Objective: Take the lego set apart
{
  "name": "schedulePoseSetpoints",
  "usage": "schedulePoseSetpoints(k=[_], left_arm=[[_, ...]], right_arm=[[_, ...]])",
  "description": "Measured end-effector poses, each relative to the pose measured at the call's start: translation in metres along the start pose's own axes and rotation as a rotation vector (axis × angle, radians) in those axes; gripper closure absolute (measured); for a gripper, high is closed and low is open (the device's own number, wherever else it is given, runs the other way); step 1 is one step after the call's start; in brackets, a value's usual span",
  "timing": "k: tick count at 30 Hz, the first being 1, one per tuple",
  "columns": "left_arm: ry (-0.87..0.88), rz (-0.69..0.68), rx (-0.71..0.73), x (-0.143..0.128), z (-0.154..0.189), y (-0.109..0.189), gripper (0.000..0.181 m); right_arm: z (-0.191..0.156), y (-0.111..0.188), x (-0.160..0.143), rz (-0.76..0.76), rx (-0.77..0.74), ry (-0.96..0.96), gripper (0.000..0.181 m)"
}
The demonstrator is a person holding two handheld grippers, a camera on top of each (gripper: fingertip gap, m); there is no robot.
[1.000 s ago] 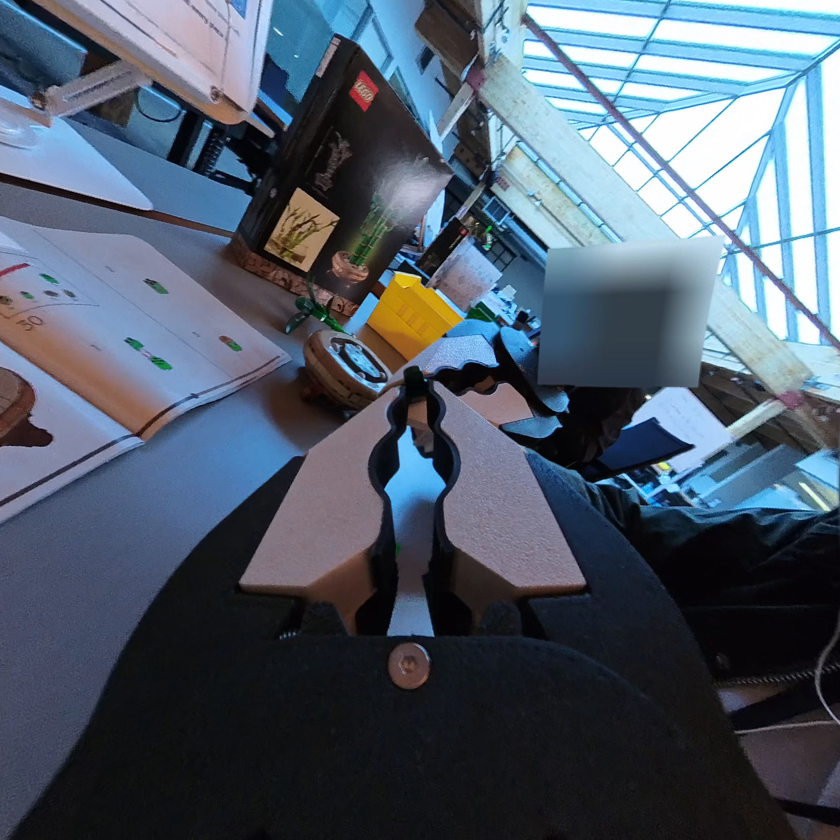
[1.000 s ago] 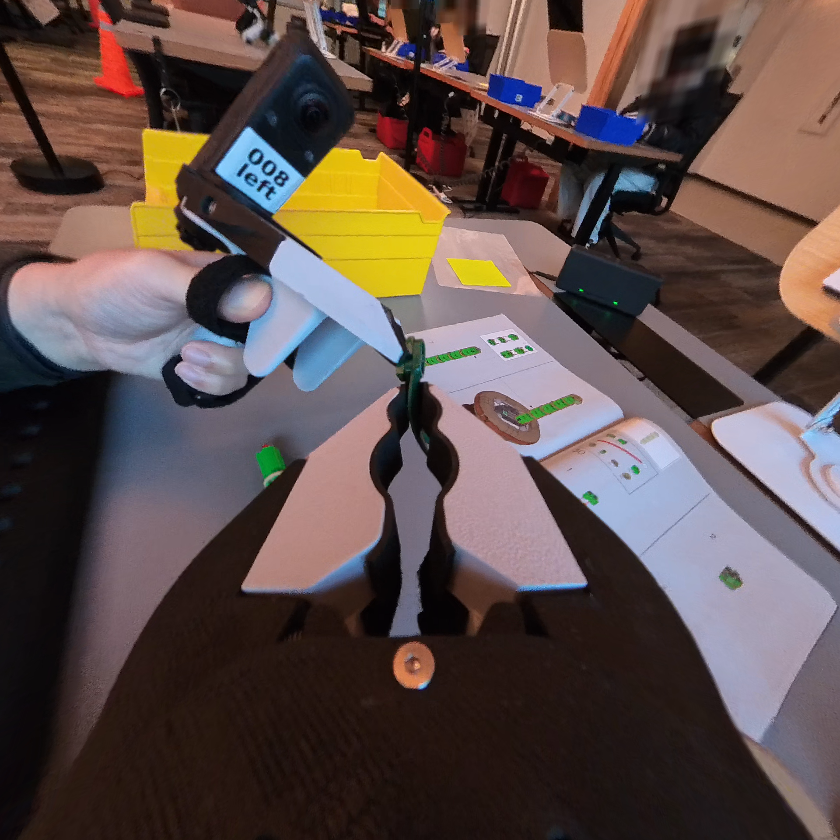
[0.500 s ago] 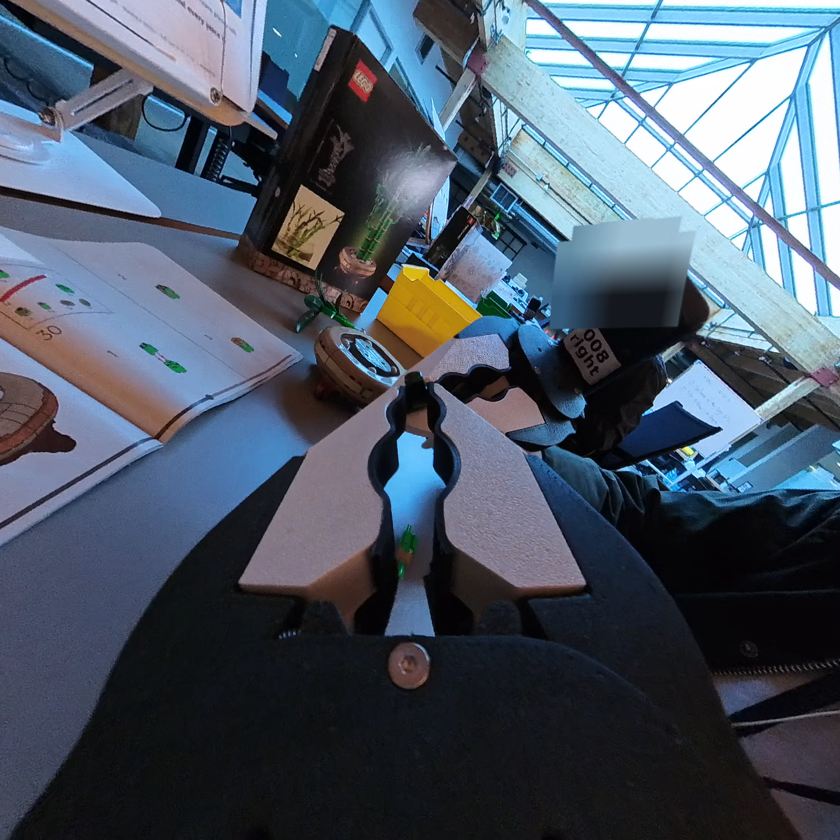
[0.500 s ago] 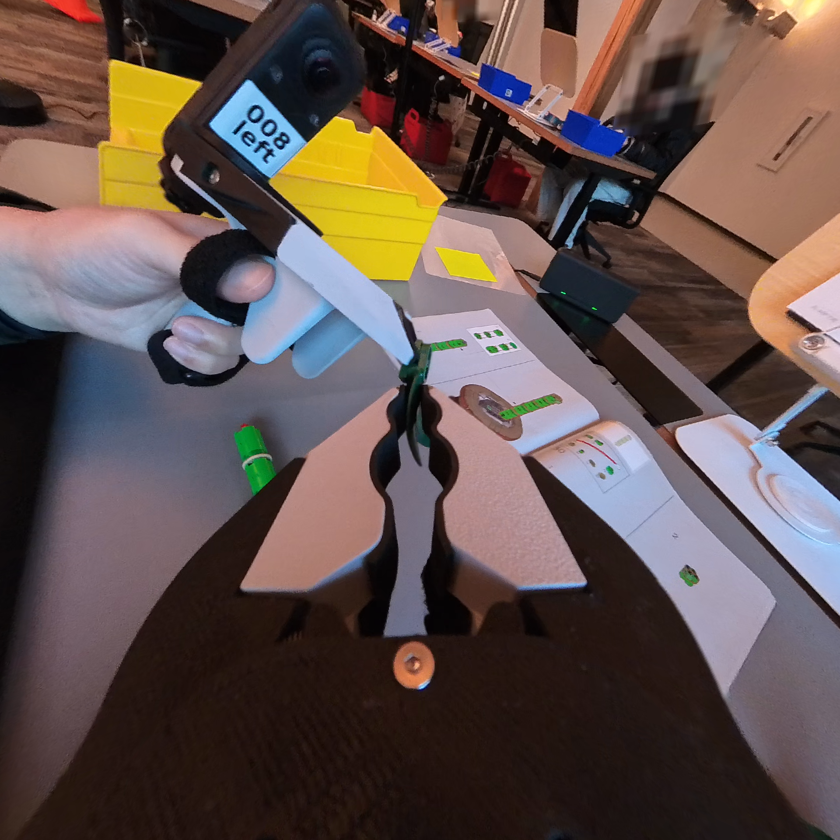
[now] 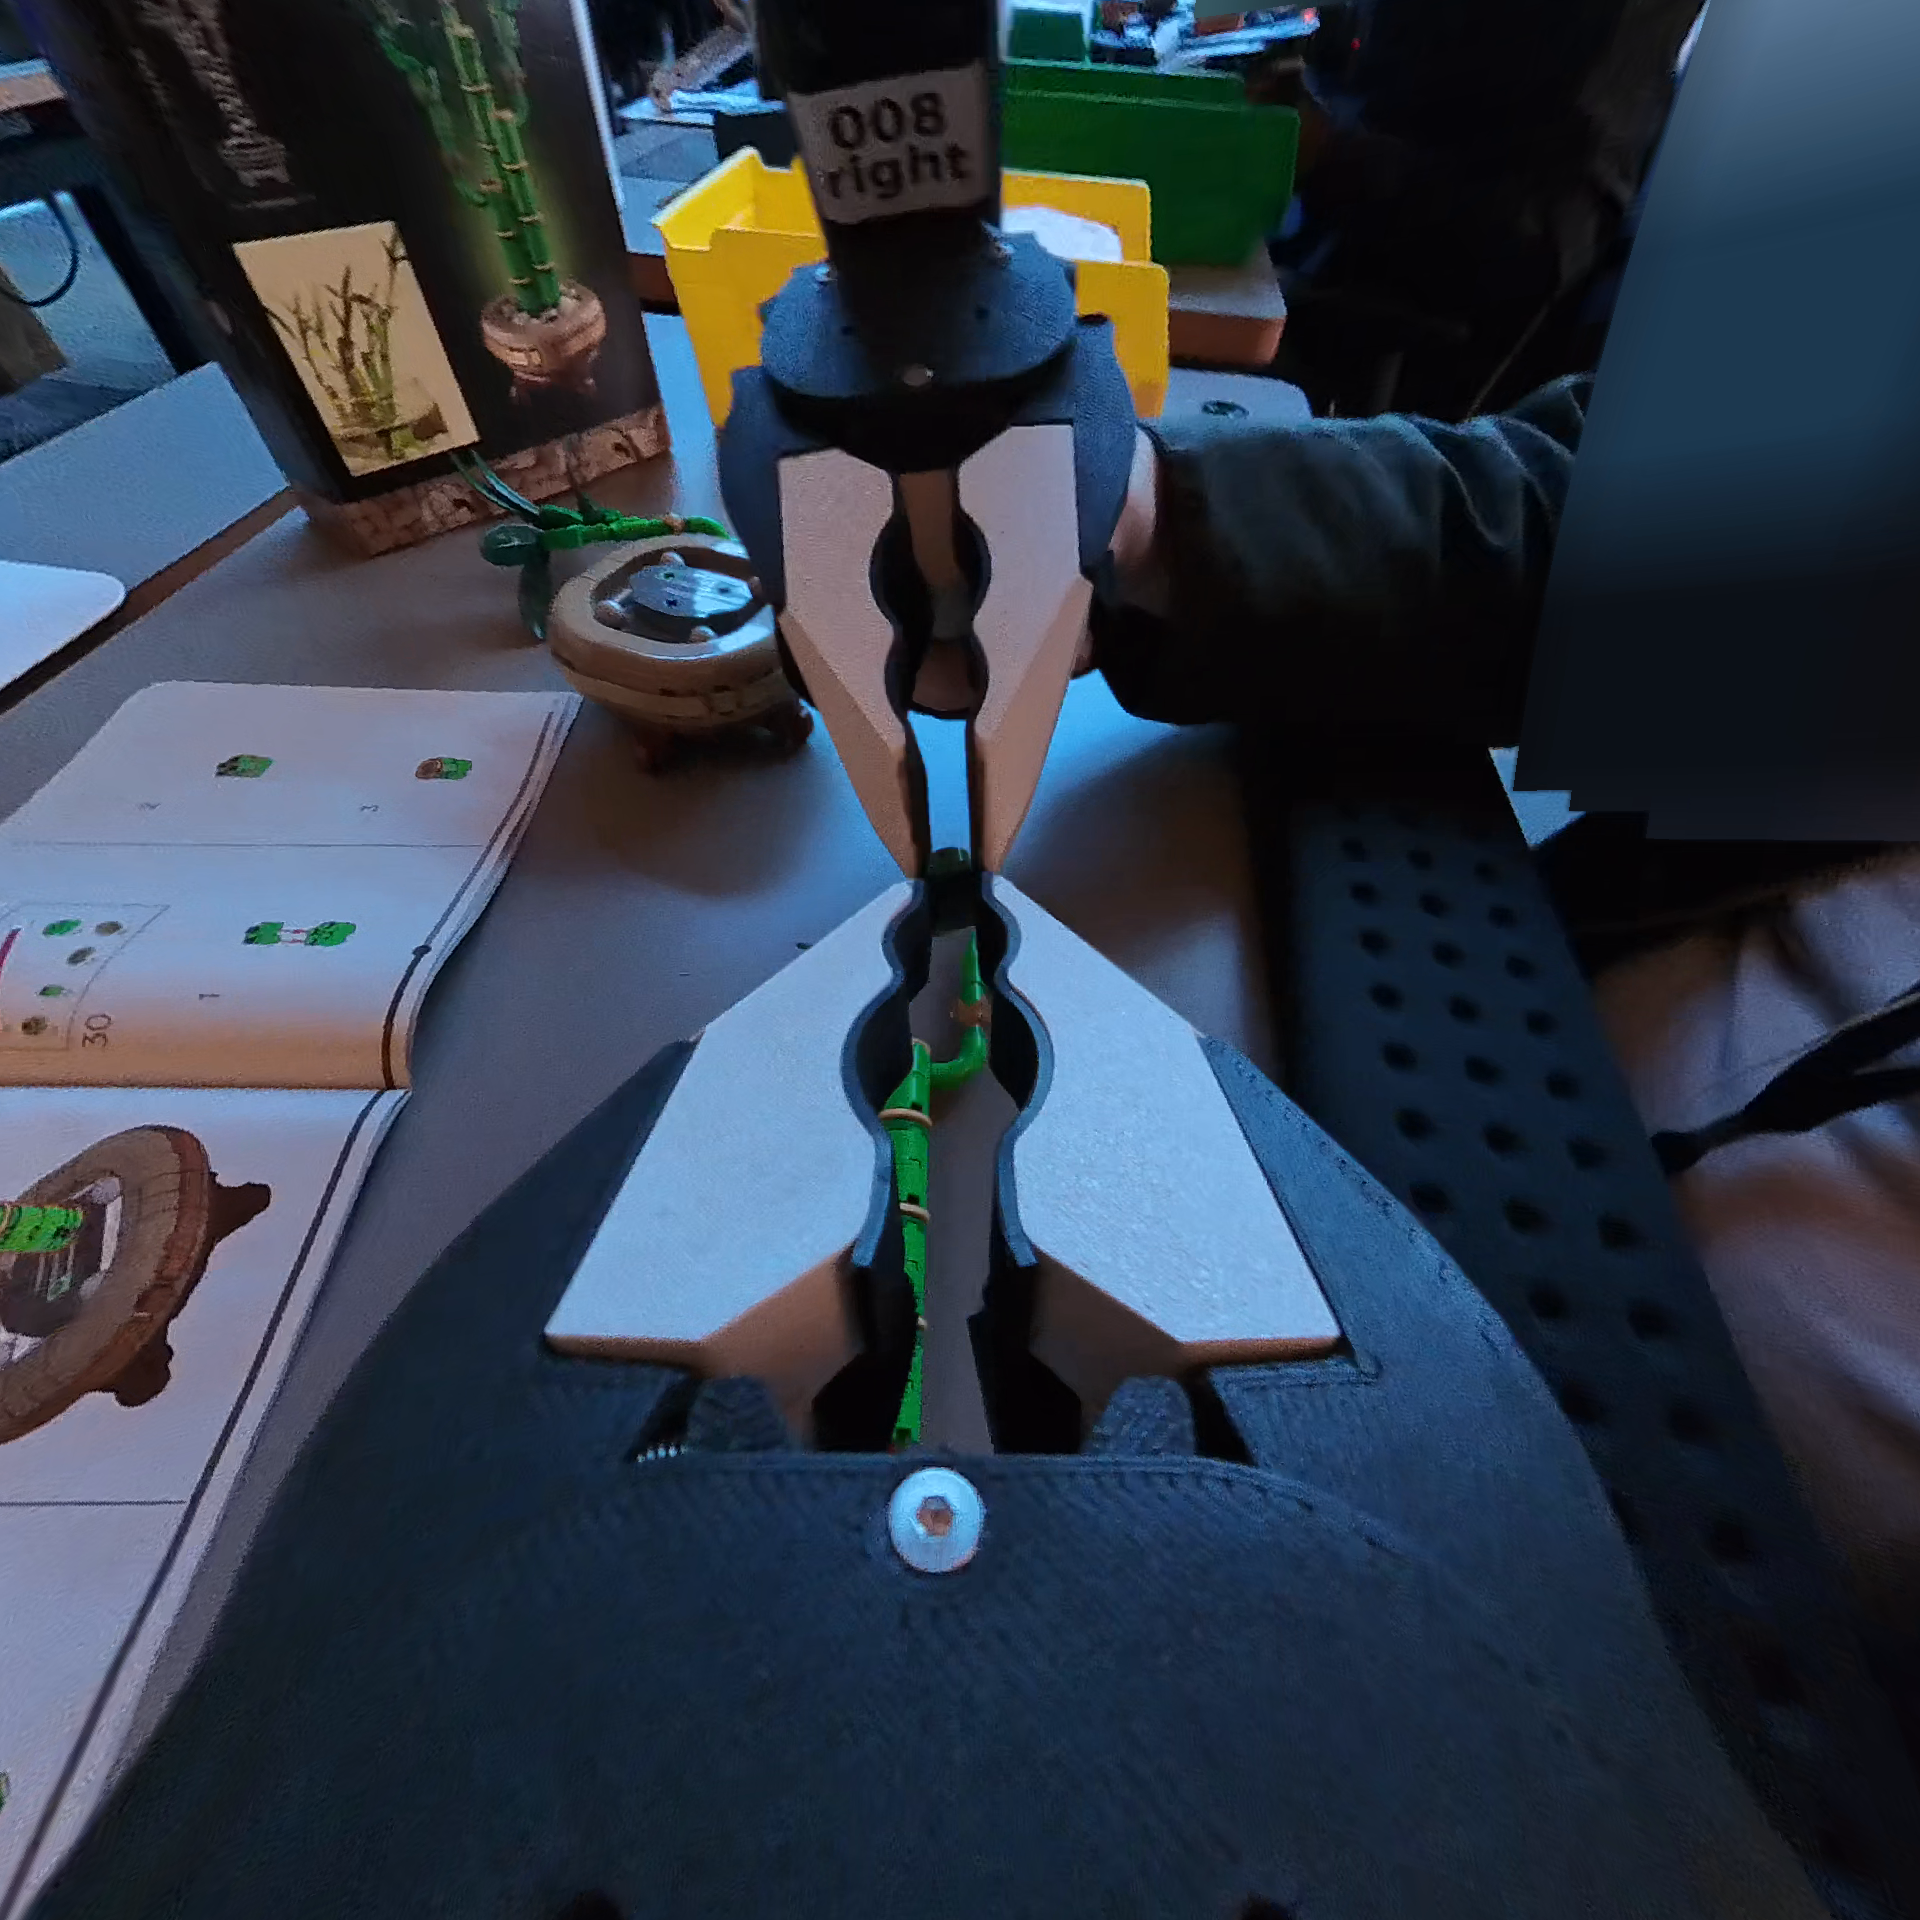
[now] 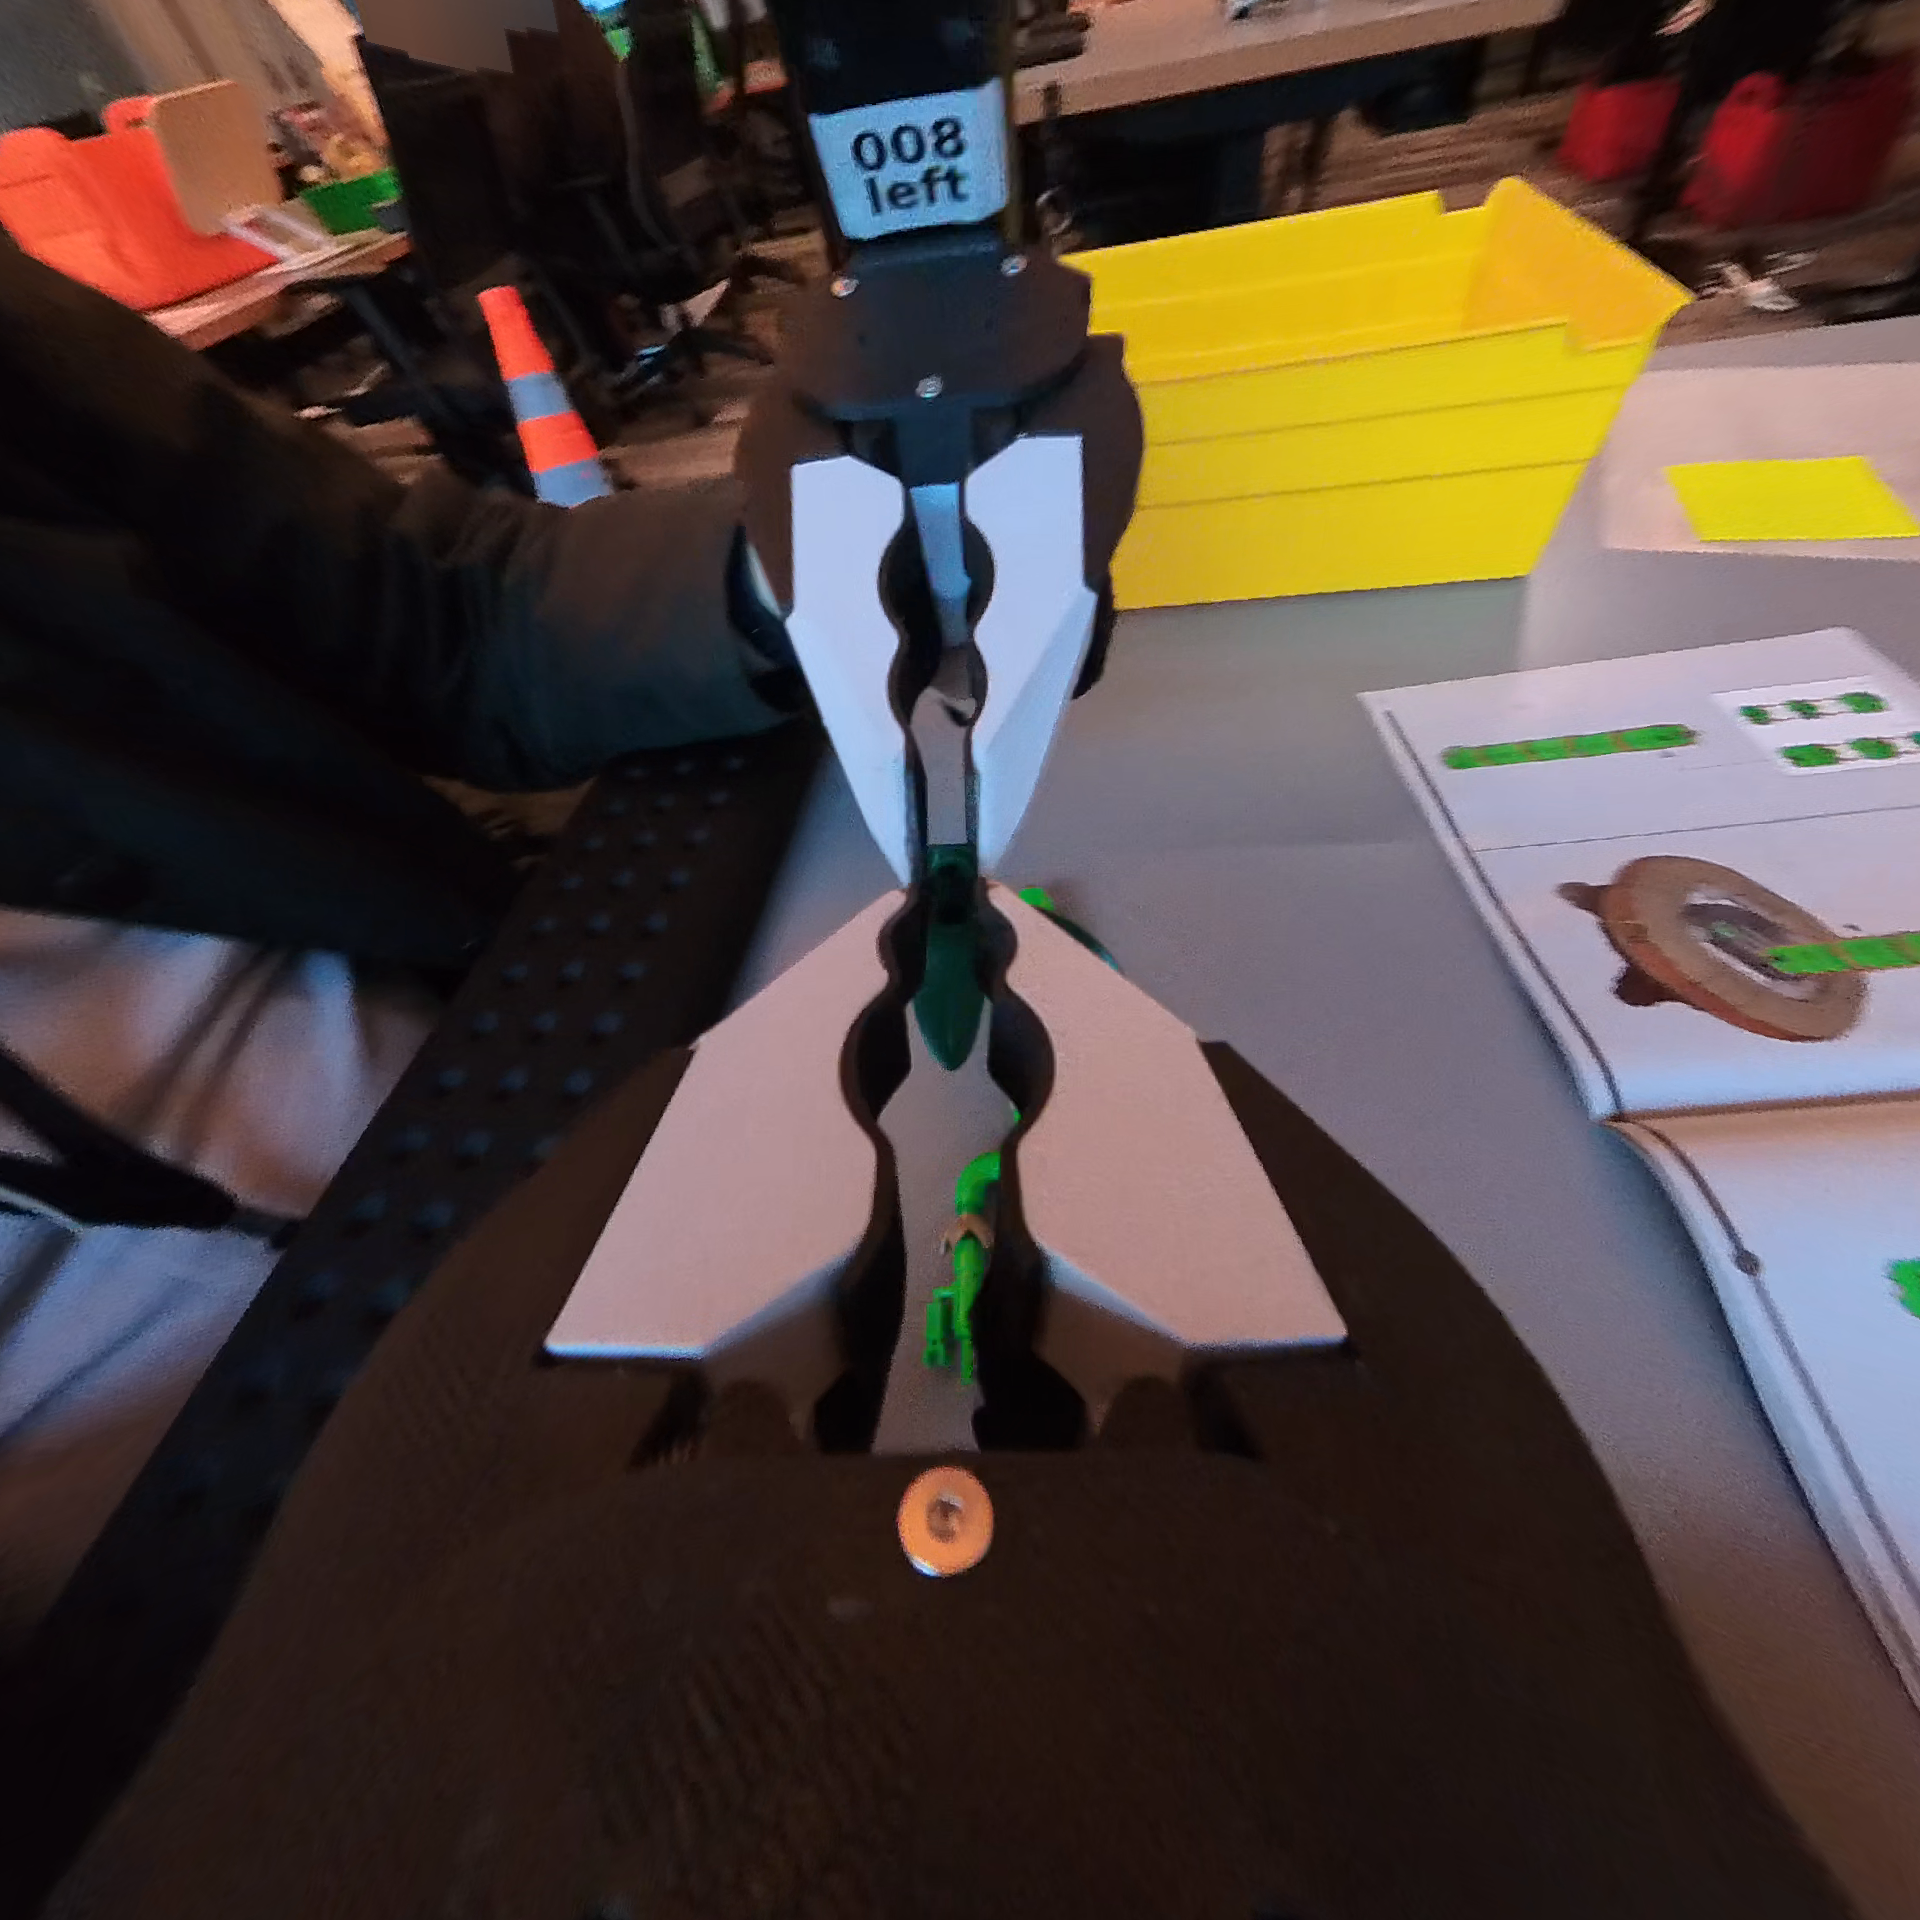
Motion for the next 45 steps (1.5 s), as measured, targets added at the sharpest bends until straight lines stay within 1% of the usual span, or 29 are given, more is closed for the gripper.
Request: schedulePoseSetpoints(k=[5, 8, 12, 15, 18, 21, 27, 28, 29, 30, 32, 33, 35, 36, 37, 38, 40, 42, 45], left_arm=[[-0.050, -0.042, -0.009, -0.004, 0.003, 0.000, 0.175], [-0.064, -0.058, -0.012, -0.005, 0.003, 0.000, 0.175], [-0.047, -0.063, -0.020, -0.005, 0.003, 0.000, 0.175], [-0.027, -0.043, -0.025, -0.003, 0.003, 0.000, 0.175], [-0.001, 0.002, -0.019, 0.003, 0.002, 0.002, 0.175], [-0.019, -0.015, -0.009, 0.002, 0.004, 0.001, 0.175], [0.002, 0.005, -0.028, 0.004, 0.005, 0.003, 0.175], [-0.002, -0.007, -0.036, 0.004, 0.005, 0.005, 0.175], [0.001, -0.009, -0.005, 0.002, 0.000, 0.011, 0.175], [0.018, 0.025, 0.023, 0.004, -0.006, 0.018, 0.175], [0.085, 0.117, -0.004, 0.011, -0.013, 0.031, 0.176], [0.102, 0.134, -0.012, 0.013, -0.013, 0.033, 0.176], [0.114, 0.109, -0.010, 0.010, -0.012, 0.028, 0.175], [0.121, 0.096, -0.021, 0.009, -0.010, 0.023, 0.175], [0.125, 0.083, -0.039, 0.008, -0.007, 0.018, 0.175], [0.121, 0.068, -0.048, 0.007, -0.005, 0.014, 0.175], [0.107, 0.045, -0.050, 0.005, -0.001, 0.008, 0.175], [0.103, 0.036, -0.057, 0.005, 0.001, 0.006, 0.175], [0.127, 0.036, -0.064, 0.005, 0.000, 0.004, 0.175]], right_arm=[[0.001, -0.004, -0.005, -0.014, 0.037, -0.024, 0.173], [0.002, -0.006, -0.007, -0.021, 0.037, -0.023, 0.175], [0.003, -0.006, -0.008, -0.014, 0.052, -0.047, 0.175], [0.001, -0.004, -0.004, -0.035, 0.039, -0.020, 0.176], [0.001, 0.002, 0.001, 0.022, 0.055, -0.028, 0.176], [0.001, 0.002, -0.002, 0.009, 0.060, -0.035, 0.176], [-0.003, 0.005, 0.002, 0.018, 0.068, -0.027, 0.176], [-0.002, 0.010, 0.000, 0.002, 0.045, -0.028, 0.181], [-0.001, 0.020, -0.001, 0.021, 0.021, -0.031, 0.181], [-0.001, 0.033, 0.002, 0.094, 0.008, -0.034, 0.181], [-0.006, 0.050, 0.012, 0.207, -0.001, -0.009, 0.181], [-0.008, 0.050, 0.014, 0.221, 0.003, 0.001, 0.181], [-0.008, 0.035, 0.014, 0.196, 0.023, -0.006, 0.178], [-0.007, 0.025, 0.015, 0.192, 0.028, -0.008, 0.167], [-0.006, 0.016, 0.016, 0.192, 0.026, -0.007, 0.161], [-0.006, 0.008, 0.016, 0.175, 0.026, -0.007, 0.159], [-0.004, -0.001, 0.013, 0.116, 0.006, 0.001, 0.164], [-0.005, -0.002, 0.011, 0.107, 0.026, -0.010, 0.174], [-0.003, 0.000, 0.010, 0.121, 0.042, -0.037, 0.174]])
Point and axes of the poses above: each gripper's, where its closed fingertips meet, y back along the fingers, x out of its top, z = x × y across the jaws, the point moved 9 cm from there along y, back along the fingers, and after that the axes turned 15 degrees about x, right-handed, at the moved point
